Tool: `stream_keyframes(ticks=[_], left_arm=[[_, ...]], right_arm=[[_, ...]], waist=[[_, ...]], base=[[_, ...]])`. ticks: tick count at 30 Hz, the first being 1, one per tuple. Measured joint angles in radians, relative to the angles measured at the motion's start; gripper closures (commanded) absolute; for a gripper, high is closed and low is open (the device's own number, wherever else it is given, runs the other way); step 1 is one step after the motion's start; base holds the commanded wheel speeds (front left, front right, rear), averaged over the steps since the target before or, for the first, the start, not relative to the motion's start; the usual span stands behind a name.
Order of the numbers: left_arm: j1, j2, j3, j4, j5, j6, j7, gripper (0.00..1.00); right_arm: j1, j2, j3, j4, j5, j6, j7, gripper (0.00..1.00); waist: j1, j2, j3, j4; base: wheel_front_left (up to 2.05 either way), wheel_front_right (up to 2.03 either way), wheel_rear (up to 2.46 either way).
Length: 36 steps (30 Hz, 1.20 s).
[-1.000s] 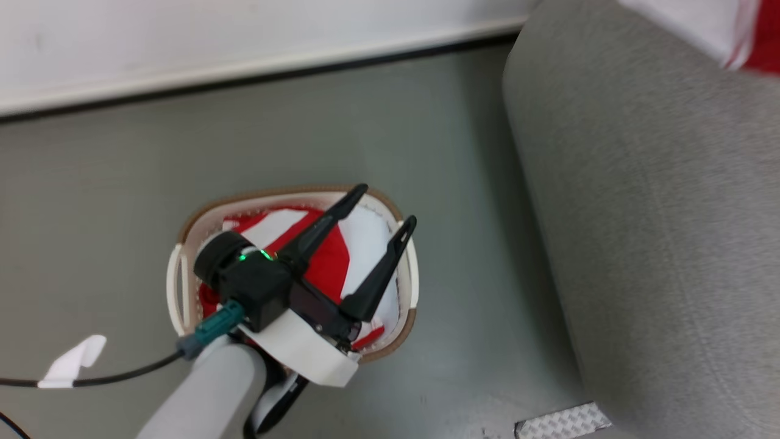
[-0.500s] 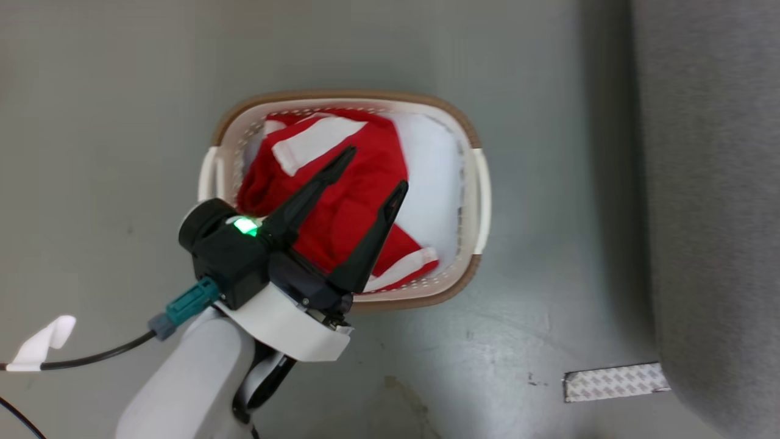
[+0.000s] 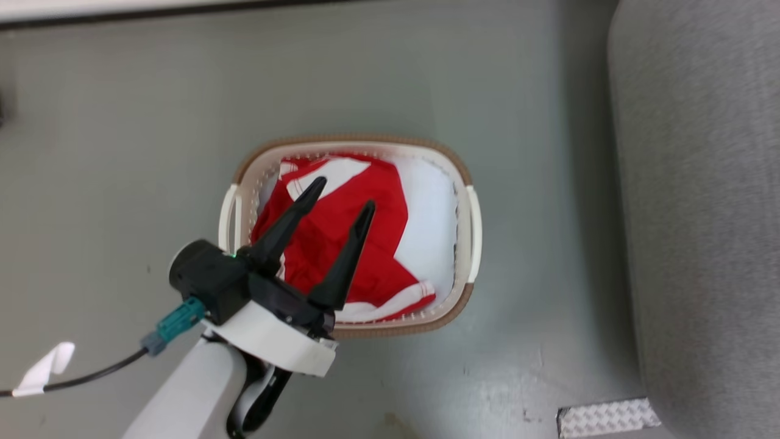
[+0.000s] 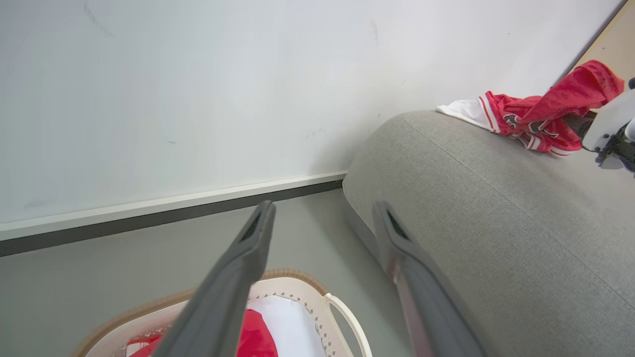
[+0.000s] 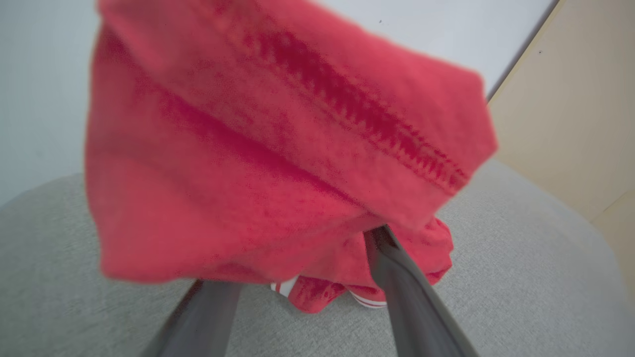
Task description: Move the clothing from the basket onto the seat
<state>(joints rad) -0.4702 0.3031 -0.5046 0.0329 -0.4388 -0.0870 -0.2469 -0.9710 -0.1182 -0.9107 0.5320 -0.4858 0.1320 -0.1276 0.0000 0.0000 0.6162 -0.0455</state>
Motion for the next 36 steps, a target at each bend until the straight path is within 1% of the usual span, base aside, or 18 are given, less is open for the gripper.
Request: stream_keyframes(ticks=[4,7,10,14,16,17,20,24,27,32,36], left_arm=[[0.049,-0.006,0.012,0.019,-0.014,0.018,-0.006,0.00],[0.091,-0.011,0.015,0.034,-0.021,0.027,-0.009,0.00],[0.127,-0.011,0.019,0.048,-0.023,0.044,-0.010,0.00],[0.174,-0.015,0.027,0.063,-0.023,0.054,-0.012,0.00],[0.195,-0.018,0.035,0.072,-0.020,0.063,-0.016,0.00],[0.206,-0.019,0.042,0.080,-0.018,0.067,-0.016,0.00],[0.250,-0.034,0.073,0.091,-0.010,0.075,-0.017,0.00],[0.305,-0.060,0.125,0.092,0.016,0.074,-0.017,0.00],[0.349,-0.076,0.170,0.097,0.053,0.070,-0.017,0.00],[0.407,-0.111,0.253,0.108,0.101,0.058,-0.017,0.00],[0.445,-0.141,0.320,0.121,0.131,0.034,-0.017,0.00]], right_arm=[[0.119,0.029,0.065,0.038,0.052,0.000,-0.077,0.00],[0.228,0.049,0.111,0.044,0.097,0.000,-0.106,0.00],[0.323,0.061,0.164,0.021,0.137,0.000,-0.120,0.00],[0.427,0.065,0.226,-0.032,0.186,0.000,-0.129,0.00],[0.468,0.065,0.288,-0.039,0.249,0.000,-0.131,0.00],[0.492,0.065,0.335,-0.050,0.273,0.000,-0.131,0.00],[0.567,0.069,0.460,-0.126,0.317,0.000,-0.135,0.00],[0.671,0.068,0.582,-0.202,0.395,0.000,-0.135,0.00],[0.739,0.069,0.657,-0.227,0.419,0.000,-0.135,0.00],[0.821,0.069,0.729,-0.262,0.455,0.000,-0.135,0.00],[0.877,0.069,0.761,-0.282,0.499,0.000,-0.135,0.00]], waist=[[0.0000,0.0000,-0.072,-0.013],[-0.0001,0.0000,-0.134,-0.022],[-0.0003,0.0000,-0.196,-0.029],[-0.0004,0.0001,-0.272,-0.034],[-0.0004,0.0000,-0.307,-0.034],[-0.0004,0.0001,-0.324,-0.033],[-0.0004,0.0000,-0.372,-0.029],[-0.0004,0.0000,-0.433,-0.017],[-0.0003,0.0000,-0.474,-0.003],[-0.0003,0.0001,-0.526,0.027],[-0.0003,0.0001,-0.557,0.049]], base=[[0.00,0.00,0.00],[0.00,0.00,0.00],[0.00,0.00,0.00],[0.00,0.00,0.00],[0.00,0.00,0.00],[0.00,0.00,0.00],[0.00,0.00,0.00],[0.00,0.00,0.00],[0.00,0.00,0.00],[0.00,0.00,0.00],[0.00,0.00,0.00]])
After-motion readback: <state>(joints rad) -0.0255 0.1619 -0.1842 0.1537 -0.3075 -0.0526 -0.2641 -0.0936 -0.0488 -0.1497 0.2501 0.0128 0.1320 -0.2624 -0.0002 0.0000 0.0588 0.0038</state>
